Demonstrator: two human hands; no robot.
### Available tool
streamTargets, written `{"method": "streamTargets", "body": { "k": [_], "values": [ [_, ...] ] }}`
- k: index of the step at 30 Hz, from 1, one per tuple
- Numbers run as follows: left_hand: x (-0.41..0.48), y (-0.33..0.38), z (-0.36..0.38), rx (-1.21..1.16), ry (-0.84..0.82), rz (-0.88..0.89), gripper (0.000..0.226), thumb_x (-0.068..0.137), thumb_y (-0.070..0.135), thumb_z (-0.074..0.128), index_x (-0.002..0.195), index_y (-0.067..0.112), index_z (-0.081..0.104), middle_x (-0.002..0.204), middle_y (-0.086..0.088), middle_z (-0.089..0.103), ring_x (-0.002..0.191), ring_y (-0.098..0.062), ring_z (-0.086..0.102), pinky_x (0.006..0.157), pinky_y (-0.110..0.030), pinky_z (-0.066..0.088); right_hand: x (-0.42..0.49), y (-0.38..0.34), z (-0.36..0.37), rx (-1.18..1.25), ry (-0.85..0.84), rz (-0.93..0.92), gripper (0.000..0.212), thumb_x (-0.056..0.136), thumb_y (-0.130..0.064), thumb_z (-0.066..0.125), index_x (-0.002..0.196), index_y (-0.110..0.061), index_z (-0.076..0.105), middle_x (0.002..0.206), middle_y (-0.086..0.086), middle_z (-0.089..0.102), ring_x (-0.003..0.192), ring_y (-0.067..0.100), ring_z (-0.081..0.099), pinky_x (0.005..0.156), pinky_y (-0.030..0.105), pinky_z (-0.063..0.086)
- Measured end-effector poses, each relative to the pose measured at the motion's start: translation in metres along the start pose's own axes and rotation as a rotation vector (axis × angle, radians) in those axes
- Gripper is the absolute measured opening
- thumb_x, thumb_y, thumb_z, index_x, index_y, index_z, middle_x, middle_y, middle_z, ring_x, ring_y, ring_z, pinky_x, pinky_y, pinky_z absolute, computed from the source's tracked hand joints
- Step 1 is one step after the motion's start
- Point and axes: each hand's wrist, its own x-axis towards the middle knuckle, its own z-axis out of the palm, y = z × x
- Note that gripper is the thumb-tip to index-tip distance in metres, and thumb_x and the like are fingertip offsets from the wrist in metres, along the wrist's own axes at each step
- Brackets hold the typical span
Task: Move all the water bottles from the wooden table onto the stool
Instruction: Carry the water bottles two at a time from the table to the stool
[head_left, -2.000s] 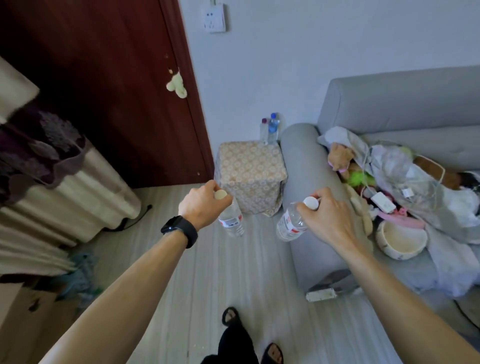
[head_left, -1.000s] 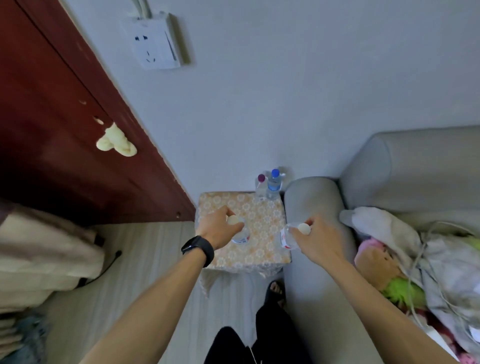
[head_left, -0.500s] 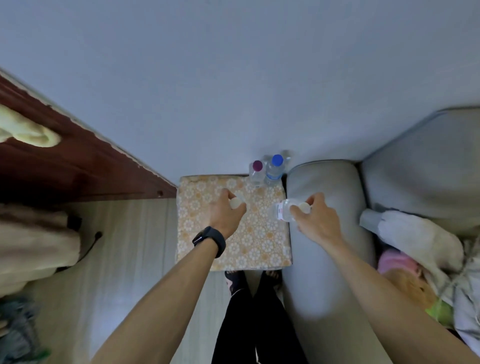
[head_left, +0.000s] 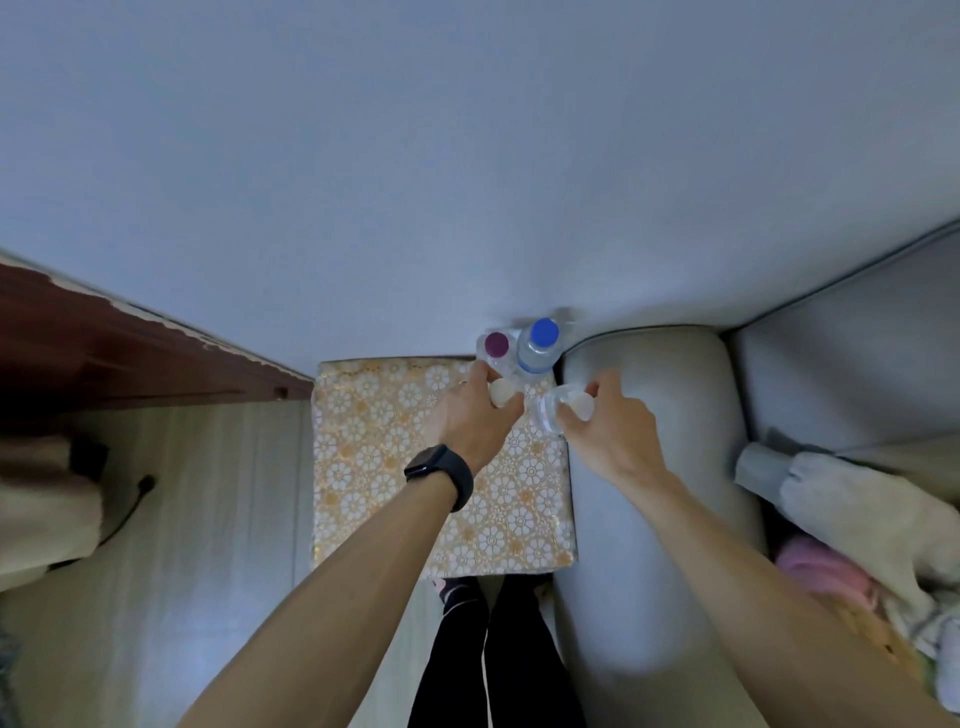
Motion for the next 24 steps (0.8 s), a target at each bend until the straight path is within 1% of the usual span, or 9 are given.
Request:
{"method": "streamTargets", "body": {
  "k": [4, 5, 8, 10, 12, 15, 18, 21, 24],
  "values": [
    [0.007, 0.004, 0.0, 0.05, 0.012, 0.056, 0.033, 0.09, 0.055, 0.056, 0.108, 0.028, 0.048, 0.082, 0.008, 0.067, 0.066, -0.011, 0.06, 0.049, -0.026, 0.041, 0.008, -0.009, 0.006, 0.057, 0.041, -0.016, 0.037, 0.092, -0.049, 0.06, 0.1, -0.019, 0.039, 0.069, -0.012, 0.05, 0.057, 0.01, 0.05, 0.051, 0.029, 0.033],
    [0.009, 0.004, 0.0, 0.055, 0.004, 0.06, 0.035, 0.09, 0.055, 0.056, 0.109, 0.027, 0.048, 0.083, 0.008, 0.067, 0.067, -0.011, 0.061, 0.049, -0.026, 0.04, 0.01, -0.011, 0.008, 0.086, 0.042, -0.018, 0.037, 0.092, -0.048, 0.061, 0.1, -0.019, 0.039, 0.068, -0.013, 0.05, 0.056, 0.008, 0.05, 0.05, 0.028, 0.032],
    [0.012, 0.004, 0.001, 0.13, -0.031, 0.094, 0.04, 0.088, 0.061, 0.057, 0.111, 0.031, 0.045, 0.086, 0.008, 0.066, 0.072, -0.016, 0.064, 0.055, -0.03, 0.051, 0.013, -0.013, 0.012, 0.192, 0.032, 0.0, 0.037, 0.093, -0.047, 0.06, 0.102, -0.018, 0.038, 0.073, -0.009, 0.056, 0.058, 0.004, 0.053, 0.046, 0.022, 0.032],
    [0.011, 0.003, 0.002, 0.201, -0.035, 0.129, 0.035, 0.09, 0.056, 0.058, 0.111, 0.032, 0.043, 0.089, 0.007, 0.066, 0.074, -0.019, 0.063, 0.057, -0.032, 0.051, 0.016, -0.013, 0.012, 0.18, 0.038, -0.011, 0.037, 0.093, -0.048, 0.059, 0.101, -0.019, 0.037, 0.076, -0.006, 0.058, 0.058, 0.008, 0.055, 0.046, 0.025, 0.034],
    [0.011, 0.0, 0.004, 0.239, -0.021, 0.159, 0.031, 0.093, 0.052, 0.057, 0.112, 0.034, 0.041, 0.094, 0.006, 0.065, 0.075, -0.02, 0.062, 0.057, -0.032, 0.051, 0.019, -0.012, 0.01, 0.091, 0.023, -0.054, 0.037, 0.093, -0.05, 0.056, 0.102, -0.02, 0.037, 0.078, -0.004, 0.058, 0.061, 0.018, 0.056, 0.051, 0.028, 0.038],
    [0.012, -0.004, 0.005, 0.248, 0.019, 0.181, 0.033, 0.092, 0.053, 0.057, 0.115, 0.037, 0.042, 0.103, 0.004, 0.058, 0.081, -0.02, 0.062, 0.061, -0.035, 0.054, 0.025, -0.011, 0.006, -0.132, -0.039, -0.138, 0.04, 0.093, -0.048, 0.057, 0.118, -0.021, 0.042, 0.091, 0.0, 0.058, 0.08, 0.029, 0.061, 0.062, 0.032, 0.043],
    [0.013, -0.008, 0.006, 0.234, 0.006, 0.177, 0.041, 0.087, 0.055, 0.063, 0.119, 0.037, 0.044, 0.118, 0.002, 0.052, 0.09, -0.021, 0.061, 0.061, -0.033, 0.051, 0.028, -0.009, 0.005, -0.296, -0.071, -0.18, 0.05, 0.091, -0.042, 0.063, 0.133, -0.027, 0.038, 0.109, 0.007, 0.054, 0.089, 0.035, 0.063, 0.063, 0.033, 0.043],
    [0.014, -0.015, 0.006, 0.277, -0.05, 0.184, 0.055, 0.083, 0.054, 0.07, 0.125, 0.039, 0.037, 0.123, 0.003, 0.055, 0.096, -0.023, 0.062, 0.065, -0.038, 0.055, 0.032, -0.005, 0.011, -0.262, -0.107, -0.175, 0.056, 0.089, -0.032, 0.068, 0.135, -0.03, 0.036, 0.115, 0.01, 0.051, 0.088, 0.037, 0.063, 0.062, 0.033, 0.044],
    [0.018, -0.019, 0.009, 0.358, -0.068, 0.19, 0.055, 0.089, 0.054, 0.062, 0.131, 0.035, 0.031, 0.109, 0.001, 0.063, 0.083, -0.023, 0.064, 0.064, -0.038, 0.056, 0.035, 0.0, 0.022, -0.15, -0.096, -0.242, 0.057, 0.088, -0.031, 0.07, 0.133, -0.029, 0.035, 0.107, 0.008, 0.061, 0.09, 0.034, 0.064, 0.065, 0.033, 0.043]
  ]
}}
